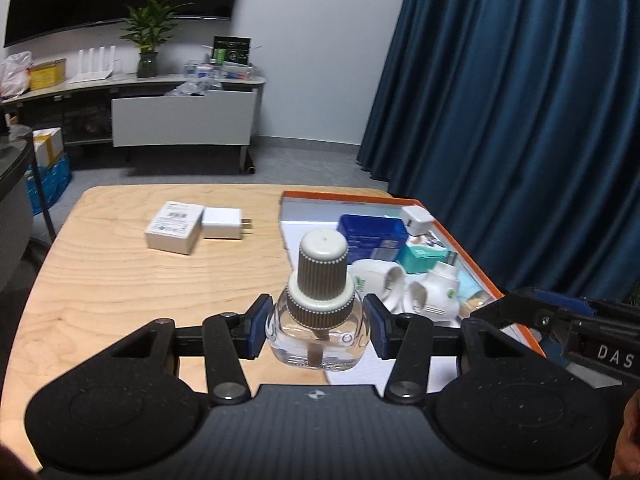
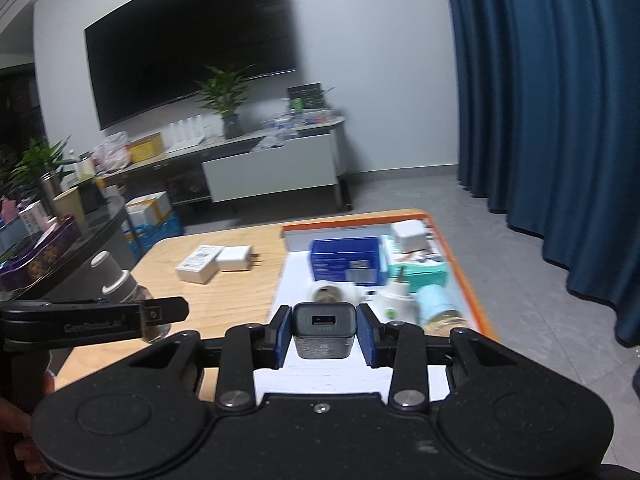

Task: Organize rigid objects

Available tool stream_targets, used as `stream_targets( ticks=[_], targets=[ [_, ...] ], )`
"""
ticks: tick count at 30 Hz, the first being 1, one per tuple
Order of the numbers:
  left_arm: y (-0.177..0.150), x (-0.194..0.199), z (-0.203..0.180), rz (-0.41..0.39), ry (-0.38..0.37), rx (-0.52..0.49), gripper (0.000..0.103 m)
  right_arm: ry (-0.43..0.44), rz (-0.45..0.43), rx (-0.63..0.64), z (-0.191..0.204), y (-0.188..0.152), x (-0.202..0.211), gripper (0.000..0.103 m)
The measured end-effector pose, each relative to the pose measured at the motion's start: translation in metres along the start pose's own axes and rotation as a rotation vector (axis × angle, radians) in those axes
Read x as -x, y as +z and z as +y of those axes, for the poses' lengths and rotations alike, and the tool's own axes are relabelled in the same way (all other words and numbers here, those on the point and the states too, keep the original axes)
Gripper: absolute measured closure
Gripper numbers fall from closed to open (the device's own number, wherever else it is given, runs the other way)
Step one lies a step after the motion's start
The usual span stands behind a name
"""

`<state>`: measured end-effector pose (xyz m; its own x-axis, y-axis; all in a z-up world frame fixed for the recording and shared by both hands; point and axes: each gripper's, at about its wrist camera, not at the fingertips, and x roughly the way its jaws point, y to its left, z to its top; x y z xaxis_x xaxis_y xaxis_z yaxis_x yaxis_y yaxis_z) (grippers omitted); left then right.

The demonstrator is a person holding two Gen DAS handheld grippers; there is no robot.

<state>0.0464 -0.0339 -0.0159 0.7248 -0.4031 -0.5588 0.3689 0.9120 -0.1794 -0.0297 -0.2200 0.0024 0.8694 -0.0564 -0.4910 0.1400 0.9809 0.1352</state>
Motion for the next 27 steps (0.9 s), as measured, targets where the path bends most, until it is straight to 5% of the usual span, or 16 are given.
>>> stream_targets(
  ticks=[27],
  targets=[
    [0.015, -0.027, -0.049, 0.033, -0.051, -0.081, 0.053, -0.048, -0.052, -0.06, -0.039, 0.022, -0.003, 0.06]
  ],
)
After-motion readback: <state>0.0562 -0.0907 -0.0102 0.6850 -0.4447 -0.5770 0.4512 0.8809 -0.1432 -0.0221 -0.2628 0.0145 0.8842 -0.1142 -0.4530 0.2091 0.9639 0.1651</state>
